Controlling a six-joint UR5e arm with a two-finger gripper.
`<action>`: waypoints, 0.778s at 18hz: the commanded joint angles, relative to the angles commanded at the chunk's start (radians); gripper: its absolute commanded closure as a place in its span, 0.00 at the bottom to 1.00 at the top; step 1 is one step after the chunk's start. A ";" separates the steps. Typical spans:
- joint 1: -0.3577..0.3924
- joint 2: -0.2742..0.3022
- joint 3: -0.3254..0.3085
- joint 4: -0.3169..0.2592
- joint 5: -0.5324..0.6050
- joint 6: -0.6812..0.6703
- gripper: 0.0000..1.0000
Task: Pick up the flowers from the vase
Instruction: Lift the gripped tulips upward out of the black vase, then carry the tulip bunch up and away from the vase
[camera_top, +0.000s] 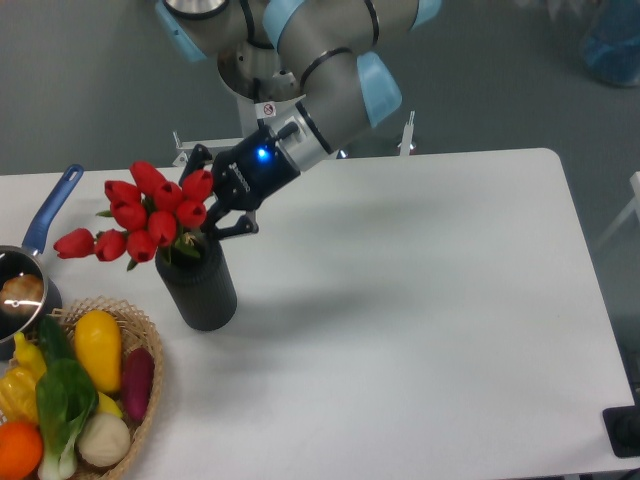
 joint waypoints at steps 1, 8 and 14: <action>0.000 0.000 0.003 0.000 -0.020 -0.008 1.00; 0.029 0.014 0.046 0.003 -0.144 -0.031 1.00; 0.095 0.029 0.084 0.008 -0.210 -0.060 1.00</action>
